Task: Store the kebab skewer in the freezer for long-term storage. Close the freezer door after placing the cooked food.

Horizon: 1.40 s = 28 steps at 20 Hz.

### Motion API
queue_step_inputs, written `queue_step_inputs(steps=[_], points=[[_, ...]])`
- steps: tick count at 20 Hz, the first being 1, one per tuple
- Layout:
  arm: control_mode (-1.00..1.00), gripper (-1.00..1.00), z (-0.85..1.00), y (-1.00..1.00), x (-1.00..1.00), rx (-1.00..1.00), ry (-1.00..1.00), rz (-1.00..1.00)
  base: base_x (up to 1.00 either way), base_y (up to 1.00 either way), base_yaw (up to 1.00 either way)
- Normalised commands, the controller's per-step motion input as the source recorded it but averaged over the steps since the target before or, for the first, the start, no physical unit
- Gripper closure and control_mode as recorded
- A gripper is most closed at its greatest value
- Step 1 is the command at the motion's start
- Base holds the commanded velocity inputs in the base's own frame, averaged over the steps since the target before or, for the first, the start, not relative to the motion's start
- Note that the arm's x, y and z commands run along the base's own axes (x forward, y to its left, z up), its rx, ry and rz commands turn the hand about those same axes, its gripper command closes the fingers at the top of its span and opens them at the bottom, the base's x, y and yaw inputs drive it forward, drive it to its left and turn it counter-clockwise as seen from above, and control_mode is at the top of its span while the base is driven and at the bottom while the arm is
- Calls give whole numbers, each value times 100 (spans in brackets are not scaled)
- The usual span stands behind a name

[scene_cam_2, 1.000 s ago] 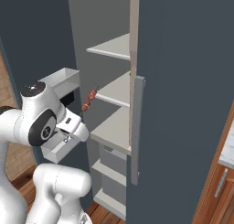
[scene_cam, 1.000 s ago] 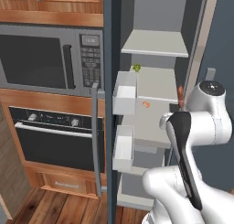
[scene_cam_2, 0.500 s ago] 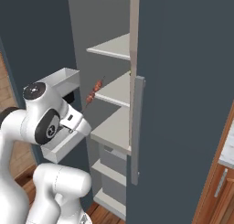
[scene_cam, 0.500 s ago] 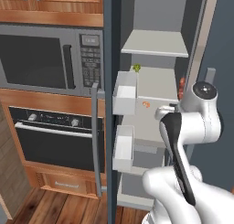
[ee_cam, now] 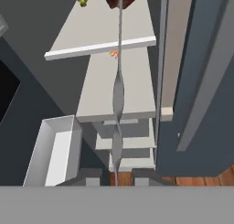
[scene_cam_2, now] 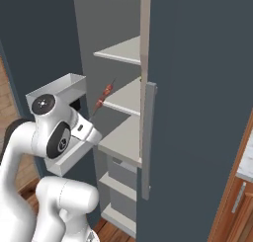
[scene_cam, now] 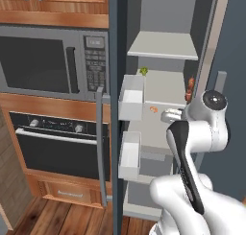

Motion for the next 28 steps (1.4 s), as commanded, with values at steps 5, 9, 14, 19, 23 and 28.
queue_step_inputs(steps=[5, 9, 14, 19, 23, 28], points=[[-100, 100, 0, 0, 48, 0, 0, 0, 0, 0, 0], [-100, 100, 0, -7, 49, 0, 2, 0, 0, 0, 0], [-100, 100, -2, -16, 42, 0, 2, 0, 0, 0, 0], [-100, 100, 0, -10, 43, 0, 1, 0, 0, 0, 0], [-100, 100, 0, -6, 42, 0, 1, 0, 0, 0, 0], [-100, 100, 0, -17, 46, 0, 3, 0, 0, 0, 0]])
